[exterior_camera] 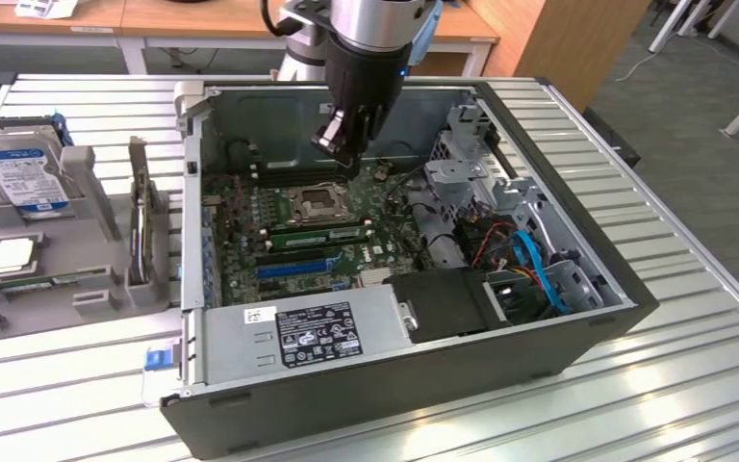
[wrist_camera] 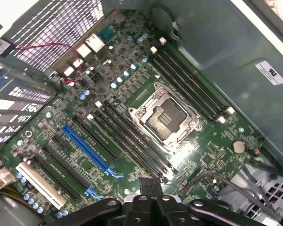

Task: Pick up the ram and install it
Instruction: 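Press down the ram until it locks into place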

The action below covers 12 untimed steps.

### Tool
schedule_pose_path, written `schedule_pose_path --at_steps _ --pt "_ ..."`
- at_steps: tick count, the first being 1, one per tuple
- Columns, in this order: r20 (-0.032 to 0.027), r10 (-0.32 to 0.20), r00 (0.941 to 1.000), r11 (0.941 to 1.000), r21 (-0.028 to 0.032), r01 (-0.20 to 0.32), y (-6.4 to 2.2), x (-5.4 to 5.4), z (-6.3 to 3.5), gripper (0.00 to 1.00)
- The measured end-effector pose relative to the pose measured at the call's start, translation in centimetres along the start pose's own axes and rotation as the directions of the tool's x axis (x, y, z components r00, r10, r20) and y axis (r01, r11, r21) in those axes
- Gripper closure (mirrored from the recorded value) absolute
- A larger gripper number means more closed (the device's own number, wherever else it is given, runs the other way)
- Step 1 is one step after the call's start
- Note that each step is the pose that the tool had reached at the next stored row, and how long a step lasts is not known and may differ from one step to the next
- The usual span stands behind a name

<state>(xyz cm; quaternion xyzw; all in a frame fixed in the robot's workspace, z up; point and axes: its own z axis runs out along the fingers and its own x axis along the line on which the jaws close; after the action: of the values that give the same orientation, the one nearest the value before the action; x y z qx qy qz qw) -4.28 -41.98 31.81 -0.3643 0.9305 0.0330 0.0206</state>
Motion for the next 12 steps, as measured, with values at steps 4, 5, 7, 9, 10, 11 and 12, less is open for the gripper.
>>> schedule_pose_path --at_steps 4,5,7,9,10,11,12 --pt "0.0017 0.036 0.9994 0.9994 0.0021 -0.036 0.00 0.00 0.00 0.90" --pt "0.0021 0.044 0.9990 0.9990 0.0027 -0.044 0.00 0.00 0.00 0.90" --pt "0.0024 0.050 0.9988 0.9988 0.0030 -0.050 0.00 0.00 0.00 0.90" --pt "0.0024 0.050 0.9988 0.9987 0.0031 -0.050 0.00 0.00 0.00 0.90" --pt "0.0024 0.050 0.9988 0.9988 0.0030 -0.050 0.00 0.00 0.00 0.90" --pt "0.0024 0.050 0.9988 0.9987 0.0031 -0.050 0.00 0.00 0.00 0.90" --pt "0.0024 0.050 0.9988 0.9988 0.0030 -0.050 0.00 0.00 0.00 0.90"
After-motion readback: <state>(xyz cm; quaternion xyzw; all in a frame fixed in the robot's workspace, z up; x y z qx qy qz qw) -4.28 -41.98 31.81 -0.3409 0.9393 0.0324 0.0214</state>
